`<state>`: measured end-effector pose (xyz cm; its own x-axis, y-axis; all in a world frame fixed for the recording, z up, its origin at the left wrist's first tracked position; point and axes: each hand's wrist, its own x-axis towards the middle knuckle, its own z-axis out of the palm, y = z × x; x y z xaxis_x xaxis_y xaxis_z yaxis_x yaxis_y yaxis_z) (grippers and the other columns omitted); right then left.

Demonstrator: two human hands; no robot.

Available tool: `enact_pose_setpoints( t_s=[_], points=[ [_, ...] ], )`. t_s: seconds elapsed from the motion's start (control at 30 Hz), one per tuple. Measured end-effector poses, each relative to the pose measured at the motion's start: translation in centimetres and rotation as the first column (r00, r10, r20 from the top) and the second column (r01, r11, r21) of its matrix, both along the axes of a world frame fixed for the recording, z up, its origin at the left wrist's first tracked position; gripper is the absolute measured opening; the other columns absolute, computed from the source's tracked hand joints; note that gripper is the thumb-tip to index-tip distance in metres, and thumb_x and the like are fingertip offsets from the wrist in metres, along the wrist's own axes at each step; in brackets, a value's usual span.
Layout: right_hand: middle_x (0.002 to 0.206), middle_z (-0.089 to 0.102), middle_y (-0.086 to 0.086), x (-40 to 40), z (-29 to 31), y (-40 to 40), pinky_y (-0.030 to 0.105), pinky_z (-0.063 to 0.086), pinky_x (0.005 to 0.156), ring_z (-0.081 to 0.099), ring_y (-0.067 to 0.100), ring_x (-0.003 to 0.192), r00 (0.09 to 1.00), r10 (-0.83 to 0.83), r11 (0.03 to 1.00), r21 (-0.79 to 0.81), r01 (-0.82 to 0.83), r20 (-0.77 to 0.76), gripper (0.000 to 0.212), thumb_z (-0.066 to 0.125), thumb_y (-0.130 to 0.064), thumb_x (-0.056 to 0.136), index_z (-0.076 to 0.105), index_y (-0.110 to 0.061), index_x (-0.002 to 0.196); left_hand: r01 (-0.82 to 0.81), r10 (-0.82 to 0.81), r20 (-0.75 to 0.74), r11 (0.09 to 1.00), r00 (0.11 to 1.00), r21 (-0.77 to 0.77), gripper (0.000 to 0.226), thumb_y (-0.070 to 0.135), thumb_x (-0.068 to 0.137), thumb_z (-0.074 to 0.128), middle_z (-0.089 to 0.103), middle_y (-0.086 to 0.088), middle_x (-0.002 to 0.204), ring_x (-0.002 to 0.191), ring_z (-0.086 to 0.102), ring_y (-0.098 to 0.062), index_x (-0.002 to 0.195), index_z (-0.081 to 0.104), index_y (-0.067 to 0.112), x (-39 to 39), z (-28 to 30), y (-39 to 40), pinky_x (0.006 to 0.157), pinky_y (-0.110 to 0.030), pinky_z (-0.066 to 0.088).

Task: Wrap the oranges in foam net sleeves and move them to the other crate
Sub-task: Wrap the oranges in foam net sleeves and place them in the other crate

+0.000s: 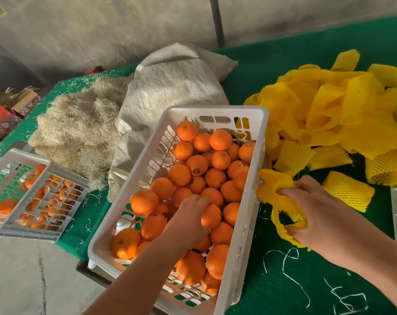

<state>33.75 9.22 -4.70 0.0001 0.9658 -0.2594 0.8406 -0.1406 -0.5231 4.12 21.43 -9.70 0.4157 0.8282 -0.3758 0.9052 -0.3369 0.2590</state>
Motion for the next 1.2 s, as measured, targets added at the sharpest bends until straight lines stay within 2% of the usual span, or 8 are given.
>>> enact_pose_setpoints(
  t_s=[0.27, 0.57, 0.67, 0.73, 0.83, 0.9, 1.03, 1.2],
  points=[
    [0.116, 0.024, -0.020, 0.2, -0.3, -0.1, 0.011, 0.046, 0.062, 0.053, 0.006, 0.055, 1.000, 0.018, 1.000, 0.017, -0.018, 0.019, 0.083, 0.081, -0.054, 0.082, 0.042, -0.037, 0.152, 0.041, -0.039, -0.029, 0.994, 0.999, 0.106, 0.080, 0.028, 0.077, 0.079, 0.044, 0.013, 0.134, 0.132, 0.036, -0.014, 0.145, 0.040, 0.043, 0.1, -1.4, 0.5, 0.103, -0.028, 0.036],
    [0.113, 0.024, -0.021, 0.4, -0.8, -0.1, 0.007, 0.044, 0.063, 0.054, 0.005, 0.060, 1.000, 0.027, 0.998, 0.056, -0.028, 0.009, 0.081, 0.081, -0.053, 0.081, 0.044, -0.036, 0.151, -0.202, 0.149, 0.297, 0.967, 0.943, 0.156, 0.076, 0.058, 0.066, 0.084, 0.058, 0.026, 0.123, 0.113, 0.056, 0.002, 0.135, 0.052, 0.048, 0.7, 3.4, -0.3, 0.093, -0.029, 0.052],
    [0.114, 0.021, -0.023, 0.3, -0.9, -0.1, 0.006, 0.044, 0.061, 0.053, 0.000, 0.068, 0.999, 0.034, 0.997, 0.075, -0.034, 0.004, 0.080, 0.081, -0.053, 0.081, 0.044, -0.036, 0.151, -0.312, 0.244, 0.499, 0.948, 0.832, 0.056, 0.071, 0.067, 0.064, 0.085, 0.064, 0.031, 0.116, 0.108, 0.058, 0.012, 0.127, 0.057, 0.053, 1.6, 6.1, -0.8, 0.079, -0.019, 0.051],
    [0.114, 0.021, -0.021, 0.3, -1.0, 0.0, 0.011, 0.043, 0.054, 0.052, 0.000, 0.073, 0.999, 0.034, 0.996, 0.082, -0.035, 0.019, 0.077, 0.080, -0.054, 0.082, 0.043, -0.038, 0.149, -0.329, 0.366, 0.647, 0.926, 0.669, -0.183, 0.064, 0.064, 0.067, 0.087, 0.069, 0.023, 0.120, 0.110, 0.067, 0.001, 0.125, 0.063, 0.050, 2.5, 7.7, -1.2, 0.079, -0.027, 0.058],
    [0.119, 0.027, -0.018, 0.3, -1.2, 0.1, 0.014, 0.041, 0.052, 0.057, 0.008, 0.079, 0.999, 0.028, 0.995, 0.093, -0.031, 0.029, 0.073, 0.080, -0.053, 0.083, 0.045, -0.036, 0.145, -0.130, 0.548, 0.745, 0.829, 0.381, -0.543, 0.060, 0.052, 0.078, 0.084, 0.072, -0.002, 0.127, 0.119, 0.069, -0.025, 0.132, 0.066, 0.033, 3.9, 9.5, -1.9, 0.086, -0.036, 0.060],
    [0.126, 0.033, -0.015, 0.3, -1.3, 0.1, 0.014, 0.043, 0.055, 0.059, 0.011, 0.085, 0.999, 0.028, 0.994, 0.105, -0.029, 0.016, 0.072, 0.081, -0.051, 0.083, 0.046, -0.034, 0.144, 0.054, 0.609, 0.744, 0.763, 0.274, -0.644, 0.061, 0.044, 0.087, 0.078, 0.067, -0.011, 0.132, 0.123, 0.065, -0.029, 0.140, 0.061, 0.018, 4.9, 10.3, -2.6, 0.092, -0.039, 0.057],
    [0.134, 0.036, -0.012, 0.3, -1.2, 0.1, 0.012, 0.042, 0.060, 0.058, 0.009, 0.092, 0.999, 0.032, 0.992, 0.124, -0.029, -0.017, 0.069, 0.082, -0.049, 0.084, 0.046, -0.034, 0.141, 0.251, 0.675, 0.716, 0.672, 0.180, -0.697, 0.048, 0.038, 0.092, 0.074, 0.062, -0.012, 0.138, 0.128, 0.061, -0.028, 0.135, 0.066, 0.018, 7.3, 10.6, -4.2, 0.099, -0.044, 0.053],
    [0.115, 0.034, -0.012, 0.5, -1.2, 0.3, 0.014, 0.033, 0.053, 0.049, 0.005, 0.072, 0.999, 0.013, 0.989, 0.146, -0.005, -0.053, 0.046, 0.079, -0.045, 0.085, 0.052, -0.033, 0.120, 0.328, 0.718, 0.685, 0.621, 0.125, -0.712, 0.048, 0.031, 0.098, 0.067, 0.054, -0.015, 0.150, 0.141, 0.050, -0.034, 0.144, 0.059, 0.018, 11.2, 9.8, -5.9, 0.108, -0.063, 0.044]
  ],
)
